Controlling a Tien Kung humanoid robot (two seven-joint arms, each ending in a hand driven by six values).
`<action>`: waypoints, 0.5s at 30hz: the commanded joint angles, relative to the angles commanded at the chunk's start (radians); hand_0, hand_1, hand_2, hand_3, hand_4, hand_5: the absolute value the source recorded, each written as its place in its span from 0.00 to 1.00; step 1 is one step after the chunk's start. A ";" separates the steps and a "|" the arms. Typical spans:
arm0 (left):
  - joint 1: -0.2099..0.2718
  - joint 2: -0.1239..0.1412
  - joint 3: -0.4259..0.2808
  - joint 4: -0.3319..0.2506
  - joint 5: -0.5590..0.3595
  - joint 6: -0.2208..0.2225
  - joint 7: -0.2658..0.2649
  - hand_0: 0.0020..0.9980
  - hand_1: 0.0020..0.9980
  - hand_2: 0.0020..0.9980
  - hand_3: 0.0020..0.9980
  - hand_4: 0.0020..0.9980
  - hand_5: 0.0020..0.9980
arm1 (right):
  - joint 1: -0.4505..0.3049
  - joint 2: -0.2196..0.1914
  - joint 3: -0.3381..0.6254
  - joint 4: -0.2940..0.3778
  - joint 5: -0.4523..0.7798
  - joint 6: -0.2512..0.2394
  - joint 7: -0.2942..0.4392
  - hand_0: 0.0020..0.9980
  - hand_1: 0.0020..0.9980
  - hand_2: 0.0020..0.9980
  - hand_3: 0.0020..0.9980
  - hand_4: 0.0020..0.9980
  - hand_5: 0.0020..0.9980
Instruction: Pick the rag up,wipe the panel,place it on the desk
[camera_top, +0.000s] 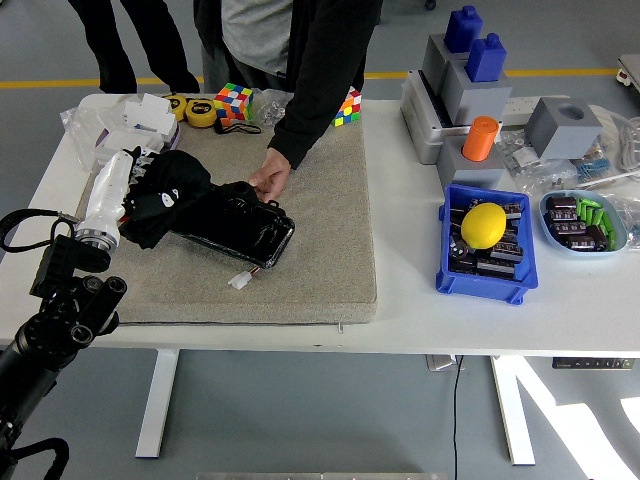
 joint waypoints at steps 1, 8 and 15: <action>-0.002 0.000 -0.005 0.007 -0.001 0.001 -0.001 0.22 0.27 0.37 0.56 0.68 0.00 | 0.000 0.000 -0.002 0.000 0.001 0.000 0.000 0.59 0.56 0.48 0.52 0.90 0.35; -0.003 0.002 -0.012 0.015 -0.009 0.005 -0.006 0.22 0.27 0.37 0.56 0.68 0.00 | -0.002 -0.001 -0.002 0.002 0.002 0.001 0.000 0.59 0.56 0.48 0.52 0.90 0.35; 0.007 0.003 0.034 -0.016 -0.030 -0.006 0.003 0.22 0.27 0.37 0.56 0.68 0.00 | -0.002 0.000 -0.007 0.005 0.006 0.002 0.000 0.59 0.56 0.48 0.52 0.90 0.35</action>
